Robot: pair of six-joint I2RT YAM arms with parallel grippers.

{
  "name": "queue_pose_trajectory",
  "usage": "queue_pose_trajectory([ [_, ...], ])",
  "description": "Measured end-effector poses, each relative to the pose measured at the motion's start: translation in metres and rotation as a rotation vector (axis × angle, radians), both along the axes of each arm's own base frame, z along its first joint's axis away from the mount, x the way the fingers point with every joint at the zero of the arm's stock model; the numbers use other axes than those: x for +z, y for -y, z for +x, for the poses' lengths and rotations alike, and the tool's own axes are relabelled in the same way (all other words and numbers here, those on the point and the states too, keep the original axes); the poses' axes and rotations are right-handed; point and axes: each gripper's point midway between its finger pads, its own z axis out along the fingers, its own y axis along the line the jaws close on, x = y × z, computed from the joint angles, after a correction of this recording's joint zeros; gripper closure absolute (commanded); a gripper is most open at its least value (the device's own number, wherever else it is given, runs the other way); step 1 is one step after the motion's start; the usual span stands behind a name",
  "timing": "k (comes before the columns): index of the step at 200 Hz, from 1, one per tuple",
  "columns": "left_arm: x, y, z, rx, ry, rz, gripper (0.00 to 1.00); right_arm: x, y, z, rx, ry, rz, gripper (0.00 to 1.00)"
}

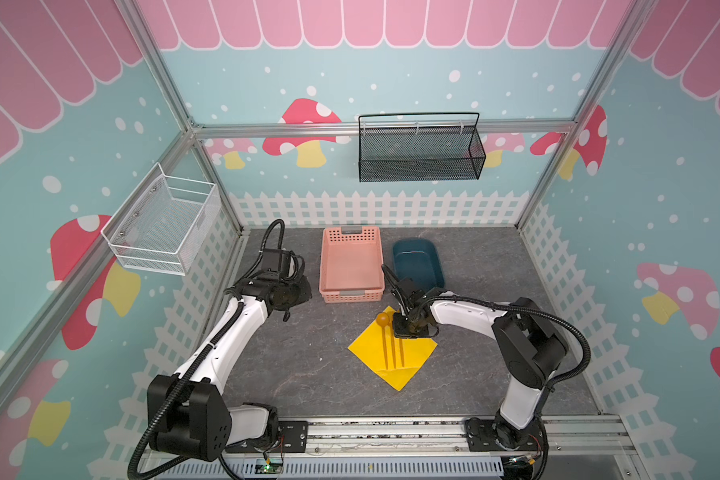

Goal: Place the utensils on the paper napkin and roll it up

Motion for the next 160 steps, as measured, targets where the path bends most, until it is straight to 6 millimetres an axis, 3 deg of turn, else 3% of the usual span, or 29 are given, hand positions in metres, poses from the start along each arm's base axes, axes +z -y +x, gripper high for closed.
queue_pose_trajectory([
  [160,-0.0001,-0.0006,0.0001,0.002,0.000,0.003,0.79,-0.0028,-0.0019,-0.0046,-0.019,-0.025,0.021,0.88],
])
